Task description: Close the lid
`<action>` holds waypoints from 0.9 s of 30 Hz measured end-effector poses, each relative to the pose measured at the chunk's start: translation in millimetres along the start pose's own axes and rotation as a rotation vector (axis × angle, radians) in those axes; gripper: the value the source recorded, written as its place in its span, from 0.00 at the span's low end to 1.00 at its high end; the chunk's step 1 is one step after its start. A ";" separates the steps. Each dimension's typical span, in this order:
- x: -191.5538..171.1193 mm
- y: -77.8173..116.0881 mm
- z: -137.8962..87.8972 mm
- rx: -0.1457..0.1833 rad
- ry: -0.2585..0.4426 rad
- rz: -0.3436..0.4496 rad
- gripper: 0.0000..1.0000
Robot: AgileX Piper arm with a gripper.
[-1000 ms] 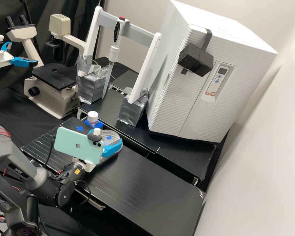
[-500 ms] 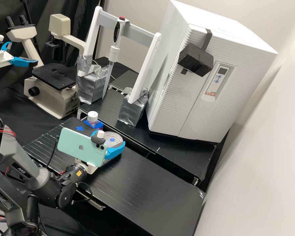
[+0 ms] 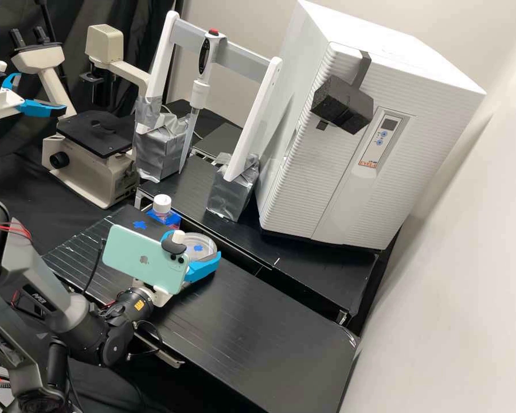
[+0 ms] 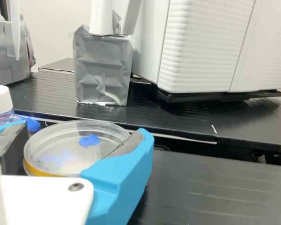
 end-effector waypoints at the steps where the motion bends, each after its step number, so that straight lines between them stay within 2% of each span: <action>1: -0.6 0.6 -1.6 -0.008 0.006 0.004 1.00; 7: -4.1 3.3 -19.5 -0.042 0.082 0.029 1.00; 11: -7.2 3.6 -34.0 -0.051 0.151 0.041 1.00; 13: -8.4 5.6 -40.8 -0.053 0.183 0.073 1.00; 15: -9.4 8.9 -48.4 -0.031 0.221 0.125 1.00; 17: -10.4 13.2 -53.2 0.006 0.244 0.183 1.00; 19: -11.4 18.3 -55.2 0.049 0.250 0.248 1.00; 22: -12.9 23.7 -55.5 0.088 0.247 0.312 1.00; 27: -14.8 26.7 -60.4 0.145 0.278 0.359 1.00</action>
